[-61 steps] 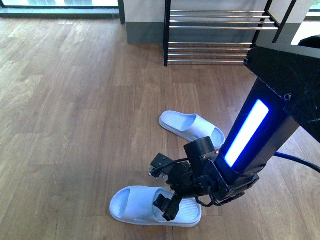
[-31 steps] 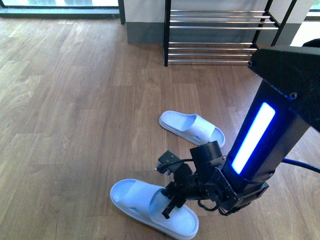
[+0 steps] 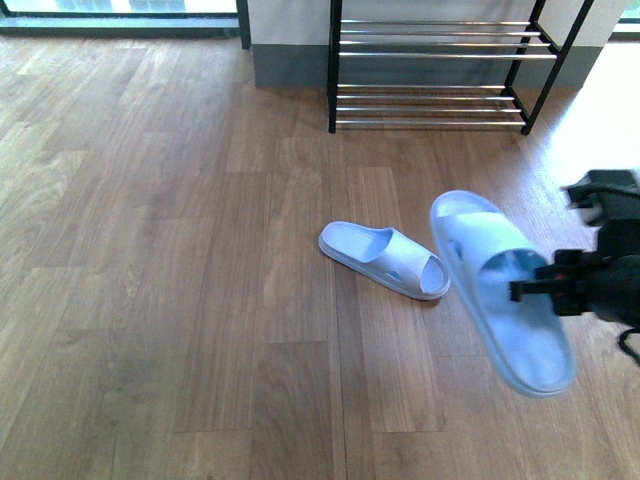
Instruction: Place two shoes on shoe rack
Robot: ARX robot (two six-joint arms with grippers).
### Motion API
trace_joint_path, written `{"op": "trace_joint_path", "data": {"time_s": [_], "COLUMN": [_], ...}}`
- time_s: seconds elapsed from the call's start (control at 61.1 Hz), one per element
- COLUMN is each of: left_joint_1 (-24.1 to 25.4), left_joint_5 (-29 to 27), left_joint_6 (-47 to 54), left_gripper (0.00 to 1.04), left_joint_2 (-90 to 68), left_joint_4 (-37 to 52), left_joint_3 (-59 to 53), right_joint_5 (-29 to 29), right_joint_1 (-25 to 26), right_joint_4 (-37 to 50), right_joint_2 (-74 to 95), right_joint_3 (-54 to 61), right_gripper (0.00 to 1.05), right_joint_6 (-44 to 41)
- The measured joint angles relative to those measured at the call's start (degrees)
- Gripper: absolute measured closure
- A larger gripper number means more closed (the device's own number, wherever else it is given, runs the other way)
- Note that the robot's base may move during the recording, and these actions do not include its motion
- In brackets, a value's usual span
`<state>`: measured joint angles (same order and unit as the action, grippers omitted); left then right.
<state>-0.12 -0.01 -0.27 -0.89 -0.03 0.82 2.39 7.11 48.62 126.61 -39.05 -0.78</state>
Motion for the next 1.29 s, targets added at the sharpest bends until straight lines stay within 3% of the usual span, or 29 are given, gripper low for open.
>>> {"op": "trace_joint_path", "data": {"time_s": [0.164, 0.475, 1.294], "left_joint_1": [0.00, 0.00, 0.00], "left_joint_5": [0.00, 0.00, -0.11], "left_joint_6": [0.00, 0.00, 0.00], "left_gripper": [0.09, 0.09, 0.09], "left_joint_2": [0.00, 0.00, 0.00], "left_joint_4": [0.02, 0.02, 0.02], "left_joint_3": [0.00, 0.00, 0.00], "right_joint_5": [0.42, 7.93, 8.50], "right_joint_1": [9.66, 19.80, 20.65], "right_joint_4": [-8.07, -25.16, -26.03], "right_joint_2": [-28.30, -61.29, -65.24], "right_joint_3": [13.33, 22.51, 23.71], "right_gripper": [1.03, 1.03, 1.03], "right_joint_6": [-0.04, 2.71, 2.93]}}
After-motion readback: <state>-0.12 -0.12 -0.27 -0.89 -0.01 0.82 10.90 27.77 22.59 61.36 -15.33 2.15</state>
